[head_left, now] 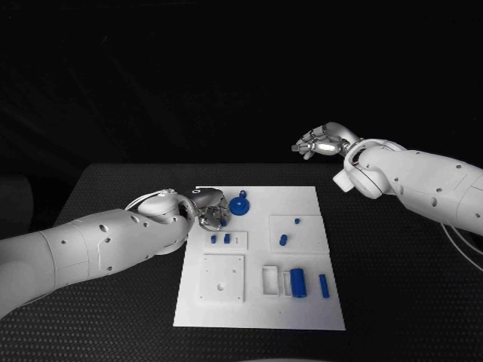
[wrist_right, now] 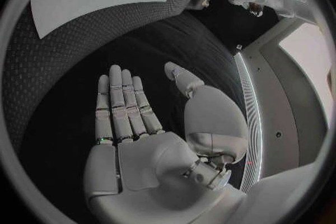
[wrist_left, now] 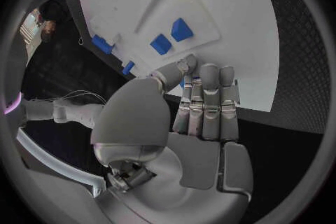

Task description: Assemble the parts on the task board

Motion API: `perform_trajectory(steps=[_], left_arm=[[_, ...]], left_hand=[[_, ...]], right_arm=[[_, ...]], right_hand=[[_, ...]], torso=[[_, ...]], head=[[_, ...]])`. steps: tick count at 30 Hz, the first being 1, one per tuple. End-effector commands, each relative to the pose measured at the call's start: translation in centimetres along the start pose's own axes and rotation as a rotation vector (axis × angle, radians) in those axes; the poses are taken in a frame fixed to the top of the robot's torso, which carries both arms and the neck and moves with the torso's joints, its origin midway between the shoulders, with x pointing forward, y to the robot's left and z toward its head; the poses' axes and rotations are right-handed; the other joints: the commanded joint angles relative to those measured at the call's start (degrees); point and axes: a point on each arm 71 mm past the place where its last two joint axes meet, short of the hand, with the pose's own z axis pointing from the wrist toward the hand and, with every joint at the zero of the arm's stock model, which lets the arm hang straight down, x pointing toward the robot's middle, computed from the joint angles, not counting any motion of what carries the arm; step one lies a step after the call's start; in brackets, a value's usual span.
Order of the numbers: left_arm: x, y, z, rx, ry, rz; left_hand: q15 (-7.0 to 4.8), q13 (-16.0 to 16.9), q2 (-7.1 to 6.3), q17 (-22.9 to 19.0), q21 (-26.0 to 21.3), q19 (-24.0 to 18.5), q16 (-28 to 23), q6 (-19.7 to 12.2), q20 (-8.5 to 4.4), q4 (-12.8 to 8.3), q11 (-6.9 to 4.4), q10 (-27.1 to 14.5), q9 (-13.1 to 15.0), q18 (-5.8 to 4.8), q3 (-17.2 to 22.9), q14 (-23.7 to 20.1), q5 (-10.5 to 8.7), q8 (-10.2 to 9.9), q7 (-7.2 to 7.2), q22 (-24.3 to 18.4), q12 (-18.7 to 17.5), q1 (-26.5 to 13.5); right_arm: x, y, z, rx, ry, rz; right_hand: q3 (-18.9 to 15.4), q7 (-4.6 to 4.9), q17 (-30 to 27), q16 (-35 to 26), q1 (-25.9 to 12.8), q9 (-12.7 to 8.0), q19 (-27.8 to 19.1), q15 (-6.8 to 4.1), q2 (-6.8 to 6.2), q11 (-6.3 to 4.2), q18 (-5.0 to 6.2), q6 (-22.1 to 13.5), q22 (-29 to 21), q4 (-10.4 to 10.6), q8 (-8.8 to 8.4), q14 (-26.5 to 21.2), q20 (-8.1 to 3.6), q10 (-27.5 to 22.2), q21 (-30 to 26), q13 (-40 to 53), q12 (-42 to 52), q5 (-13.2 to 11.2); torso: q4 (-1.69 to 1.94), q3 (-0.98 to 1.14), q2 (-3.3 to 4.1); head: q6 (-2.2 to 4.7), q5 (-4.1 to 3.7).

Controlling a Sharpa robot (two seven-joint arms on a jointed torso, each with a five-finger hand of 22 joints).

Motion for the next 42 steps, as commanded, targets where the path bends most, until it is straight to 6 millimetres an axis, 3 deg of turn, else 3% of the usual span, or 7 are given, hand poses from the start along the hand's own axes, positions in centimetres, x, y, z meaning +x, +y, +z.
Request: perform_trajectory(steps=[1,8,12,17,22,37,42], left_arm=[[1.5,-0.5,-0.1,0.027,0.082,0.005],[1.2,0.2,-0.4,0.008,0.049,-0.012],[1.1,0.5,-0.5,-0.006,0.038,-0.014],[1.1,0.8,-0.5,-0.017,0.031,-0.015],[1.0,1.0,-0.6,-0.024,0.02,-0.015],[0.6,2.3,-1.3,-0.045,-0.019,-0.017],[-0.2,3.4,-1.9,-0.055,-0.071,-0.074]], left_hand=[[-0.22,0.06,0.39,-0.08,0.0,-0.17,-0.04,0.13,-1.57,-0.06,0.22,0.18,0.1,0.09,0.32,-0.12,0.18,0.4,0.13,1.17,-0.21,0.02],[0.09,-0.2,-0.02,-0.28,-0.14,-0.52,-0.17,-1.23,-1.46,-0.35,0.58,-0.9,-0.23,0.01,0.29,-0.54,0.13,-0.34,0.66,1.18,-0.85,-0.04],[0.75,-0.64,-1.3,-0.45,-0.35,-1.01,-0.23,-5.56,-0.96,-1.28,1.29,-2.73,-1.2,0.02,0.54,-1.15,0.14,-2.59,1.92,1.18,-1.79,0.79],[1.73,-1.33,-2.89,-0.58,-0.72,-1.79,-0.12,-9.84,-0.04,-1.82,2.37,-5.64,-2.2,0.24,0.61,-1.95,0.1,-4.53,1.15,1.17,-2.94,1.38],[2.6,-2.06,-3.57,-0.74,-0.82,-2.22,0.02,-11.43,0.79,-1.69,3.22,-8.7,-2.49,0.7,0.65,-2.63,0.11,-4.85,0.81,1.23,-3.13,1.74],[2.93,-2.36,-3.64,-0.89,-0.61,-2.32,0.42,-11.39,1.29,-1.43,3.54,-9.78,-2.36,1.27,0.85,-2.93,0.13,-4.2,1.28,1.29,-2.44,2.36],[2.75,-2.16,-3.74,-0.98,-0.41,-2.29,0.65,-10.72,1.24,-1.27,3.35,-9.05,-2.18,1.35,0.89,-2.92,0.16,-3.54,1.58,1.31,-1.87,2.53]], right_arm=[[0.1,0.1,0.0,-0.009,0.011,0.002],[0.0,0.0,0.0,-0.008,0.009,0.001],[0.0,0.0,0.0,-0.007,0.008,0.001],[0.0,0.0,-0.1,-0.007,0.007,0.001],[0.0,0.0,-0.1,-0.007,0.007,0.001],[-0.1,-0.1,-0.1,-0.005,0.01,-0.001],[0.3,0.1,-0.4,-0.027,0.059,-0.036]], right_hand=[[0.0,0.54,0.1,-0.26,-0.27,-0.08,0.16,0.33,0.3,-0.05,0.47,-0.28,0.06,-0.41,0.23,0.09,0.1,0.41,-0.24,-0.02,-0.22,0.25],[0.0,0.54,0.1,-0.27,-0.27,-0.09,0.16,0.33,0.29,-0.05,0.47,-0.28,0.07,-0.42,0.23,0.09,0.1,0.41,-0.26,-0.02,-0.22,0.25],[-0.01,0.55,0.1,-0.28,-0.26,-0.1,0.15,0.33,0.26,-0.05,0.47,-0.3,0.09,-0.44,0.23,0.07,0.1,0.4,-0.28,-0.02,-0.23,0.25],[-0.01,0.55,0.1,-0.3,-0.26,-0.11,0.14,0.34,0.24,-0.05,0.47,-0.32,0.1,-0.45,0.22,0.06,0.11,0.38,-0.31,-0.03,-0.24,0.25],[-0.01,0.56,0.1,-0.31,-0.26,-0.11,0.14,0.35,0.23,-0.04,0.47,-0.33,0.12,-0.45,0.22,0.05,0.11,0.37,-0.33,-0.03,-0.25,0.25],[0.04,0.55,0.12,-0.34,-0.16,-0.14,0.14,0.35,0.27,-0.05,0.48,-0.34,0.19,-0.51,0.24,0.04,0.1,0.38,-0.42,-0.03,-0.25,0.24],[1.15,0.48,0.32,-0.34,3.36,-0.18,0.53,0.31,0.66,-0.14,0.61,-0.17,0.73,-2.89,0.52,0.21,0.11,0.62,-0.72,0.02,-0.14,-1.65]], torso=[[0.04,-0.01,-0.02],[0.04,-0.02,-0.02],[0.06,-0.02,-0.02],[0.05,-0.07,-0.01],[0.04,-0.04,-0.01],[0.05,-0.02,-0.01],[0.08,-0.01,-0.04]], head=[[0.07,-0.08],[0.12,-0.06],[0.15,-0.06],[0.12,-0.02],[0.14,0.01],[0.36,0.03],[0.68,-0.08]])
